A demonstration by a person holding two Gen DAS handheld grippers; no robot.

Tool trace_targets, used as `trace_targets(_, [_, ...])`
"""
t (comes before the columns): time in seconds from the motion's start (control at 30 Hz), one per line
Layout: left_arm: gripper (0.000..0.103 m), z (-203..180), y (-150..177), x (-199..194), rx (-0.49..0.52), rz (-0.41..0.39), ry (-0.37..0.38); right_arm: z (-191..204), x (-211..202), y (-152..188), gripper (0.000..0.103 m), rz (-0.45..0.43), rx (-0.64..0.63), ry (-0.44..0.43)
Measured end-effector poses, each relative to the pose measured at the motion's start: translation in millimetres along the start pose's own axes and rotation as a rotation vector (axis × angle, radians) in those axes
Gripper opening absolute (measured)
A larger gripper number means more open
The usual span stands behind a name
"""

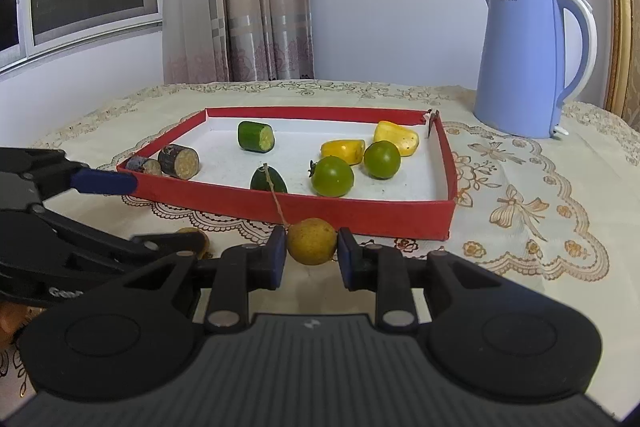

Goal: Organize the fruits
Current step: 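Close the left gripper on the other yellow lime while the right gripper holds its lime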

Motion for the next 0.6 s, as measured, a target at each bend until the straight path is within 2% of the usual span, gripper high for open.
trace_targets(0.13, [0.083,-3.7,3.8,8.8,-0.021,0.049,0.016,-0.6,-0.1,0.0,0.026,-0.002,0.009,-0.001])
trace_targets(0.27, [0.061,-5.0,9.7,14.8,-0.042,0.095,0.035,-2.0,1.1,0.9,0.026,0.005,0.021,-0.004])
trace_targets(0.5, [0.055,-5.3,10.6,14.2,-0.061,0.104,0.058,-1.8,1.7,1.9,0.026,0.009,0.018,-0.004])
trace_targets(0.6, [0.038,-9.2,10.2,12.9,-0.069,0.108,0.088,-2.0,1.9,1.8,0.026,0.01,0.019,-0.003])
Point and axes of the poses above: each gripper's, at about its wrist camera, not at the fingertips, and x roughly the way its jaws point, z to its left, y to its underside, the point moved 9 cm from there along x, roughly the way its jaws point, and after that the axes turned 12 degrees about -z, right-handed, at the moved point
